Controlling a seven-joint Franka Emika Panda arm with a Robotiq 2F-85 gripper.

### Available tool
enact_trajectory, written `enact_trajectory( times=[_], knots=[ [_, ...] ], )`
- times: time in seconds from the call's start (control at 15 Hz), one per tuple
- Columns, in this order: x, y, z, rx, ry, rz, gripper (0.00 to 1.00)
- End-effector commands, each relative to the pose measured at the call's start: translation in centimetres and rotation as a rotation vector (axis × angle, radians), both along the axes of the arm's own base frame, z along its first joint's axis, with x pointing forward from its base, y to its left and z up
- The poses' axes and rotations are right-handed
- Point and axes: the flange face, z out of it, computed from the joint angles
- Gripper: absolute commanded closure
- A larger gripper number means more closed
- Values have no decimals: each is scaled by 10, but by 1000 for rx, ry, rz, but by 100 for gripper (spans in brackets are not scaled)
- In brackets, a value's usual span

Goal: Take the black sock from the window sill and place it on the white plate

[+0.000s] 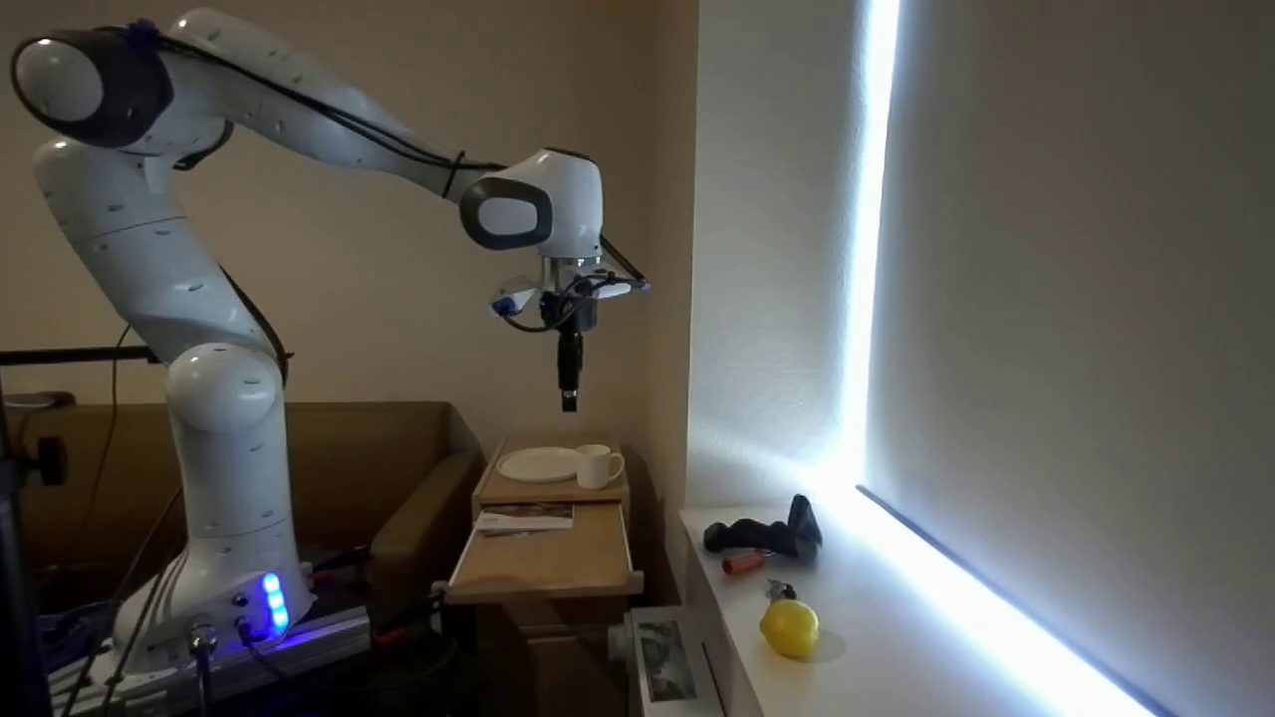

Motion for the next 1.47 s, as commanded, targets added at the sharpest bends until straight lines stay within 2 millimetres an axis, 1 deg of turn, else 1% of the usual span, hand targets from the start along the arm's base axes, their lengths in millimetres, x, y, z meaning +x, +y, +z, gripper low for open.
enact_trajectory(
  times=[0.0, 0.07, 0.27, 0.4, 0.47, 0.53, 0.6, 0.67, 0.73, 0.8, 0.93, 1.0, 1.07, 1.2, 1.4],
  knots=[
    [31, -15, -45, -110, 5, -142, 0],
    [44, -25, -60, -106, -12, -217, 0],
    [76, -40, -97, -94, -66, -404, 0],
    [95, -46, -117, -51, -104, -519, 0],
    [105, -51, -123, -27, -118, -575, 0],
    [115, -51, -131, 4, -131, -628, 0],
    [122, -52, -132, 38, -143, -679, 0],
    [125, -53, -125, 78, -148, -713, 0],
    [113, -46, -131, 29, -129, -643, 0],
    [121, -47, -131, 42, -137, -671, 0],
    [126, -49, -127, 50, -147, -693, 0],
    [128, -51, -137, -28, -159, -672, 0],
    [136, -53, -145, -86, -194, -687, 0],
    [152, -61, -158, -148, -291, -736, 0],
    [180, -62, -179, -140, -383, -833, 0]
  ],
)
